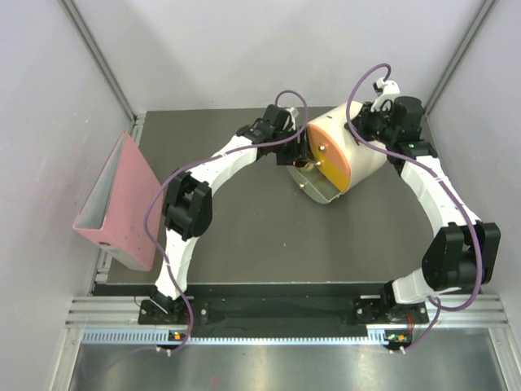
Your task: Organize the makeup
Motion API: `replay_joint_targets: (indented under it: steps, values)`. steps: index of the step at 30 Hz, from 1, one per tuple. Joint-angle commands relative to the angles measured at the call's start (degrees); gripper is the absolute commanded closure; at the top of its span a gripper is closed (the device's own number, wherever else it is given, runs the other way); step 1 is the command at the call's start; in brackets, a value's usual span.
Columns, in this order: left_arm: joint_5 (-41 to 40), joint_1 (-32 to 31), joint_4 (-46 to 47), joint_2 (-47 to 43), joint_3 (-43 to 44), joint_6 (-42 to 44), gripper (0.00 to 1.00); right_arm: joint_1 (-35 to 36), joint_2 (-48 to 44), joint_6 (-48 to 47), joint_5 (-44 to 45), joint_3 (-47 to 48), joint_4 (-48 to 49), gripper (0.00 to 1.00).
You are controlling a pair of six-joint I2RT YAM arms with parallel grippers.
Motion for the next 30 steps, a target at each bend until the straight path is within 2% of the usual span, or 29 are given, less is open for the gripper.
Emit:
replay_joint_targets:
  steps: [1, 9, 22, 25, 27, 28, 29, 30]
  values:
    - [-0.4, 0.0, 0.9, -0.2, 3.2, 0.7, 0.29, 0.7, 5.5, -1.2, 3.3, -7.2, -25.3, 0.94]
    - [-1.2, 0.4, 0.4, -0.5, 3.2, 0.8, 0.29, 0.8, 5.4, -1.1, 3.1, -7.4, -25.3, 0.94]
    - [-2.0, 2.0, 3.5, -7.6, 0.4, 2.6, 0.34, 0.7, 5.3, -1.2, 3.1, -7.4, -25.5, 0.94]
    - [-1.8, 2.8, 4.8, -11.5, -4.9, 3.5, 0.38, 0.9, 5.3, -1.2, 3.1, -7.4, -25.5, 0.94]
    - [-1.4, 3.3, 5.0, -14.5, -7.2, 4.1, 0.45, 0.9, 5.4, -1.3, 3.1, -7.4, -25.5, 0.94]
    - [-0.8, 3.6, 5.4, -15.5, -9.8, 4.4, 0.50, 0.9, 5.4, -1.2, 3.1, -7.5, -25.4, 0.94]
    - [-0.4, 3.7, 5.6, -16.3, -11.2, 4.7, 0.61, 0.9, 5.5, -1.2, 3.1, -7.6, -25.3, 0.94]
    - [-0.1, 4.0, 5.6, -17.8, -12.6, 4.6, 0.68, 0.9, 5.4, -1.1, 3.1, -7.6, -25.3, 0.94]
